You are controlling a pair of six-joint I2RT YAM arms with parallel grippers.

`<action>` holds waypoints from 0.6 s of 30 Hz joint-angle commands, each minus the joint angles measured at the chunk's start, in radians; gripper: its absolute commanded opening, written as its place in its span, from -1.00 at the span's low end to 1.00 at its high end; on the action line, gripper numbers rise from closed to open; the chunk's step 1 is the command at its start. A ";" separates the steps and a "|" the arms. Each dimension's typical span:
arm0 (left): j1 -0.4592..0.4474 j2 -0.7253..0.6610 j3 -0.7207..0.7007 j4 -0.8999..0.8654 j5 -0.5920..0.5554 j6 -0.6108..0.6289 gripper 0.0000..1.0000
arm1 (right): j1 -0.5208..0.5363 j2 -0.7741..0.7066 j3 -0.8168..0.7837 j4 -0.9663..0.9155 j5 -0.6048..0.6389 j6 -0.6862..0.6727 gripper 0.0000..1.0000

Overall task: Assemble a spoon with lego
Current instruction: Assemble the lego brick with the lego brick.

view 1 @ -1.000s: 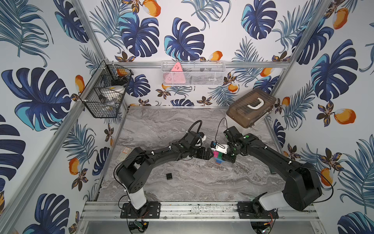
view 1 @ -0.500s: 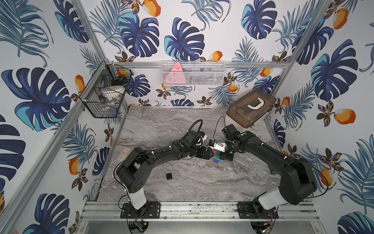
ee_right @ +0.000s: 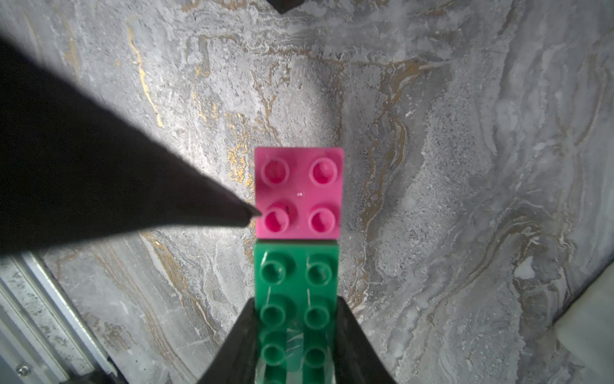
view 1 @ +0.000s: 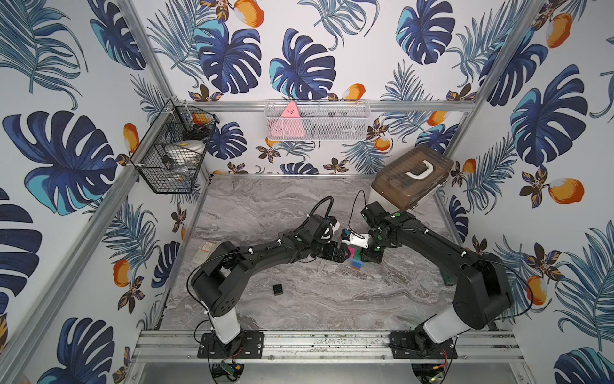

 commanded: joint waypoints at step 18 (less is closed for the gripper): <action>-0.002 -0.022 -0.024 0.071 0.034 -0.026 0.96 | 0.003 -0.070 -0.057 0.029 0.015 0.025 -0.08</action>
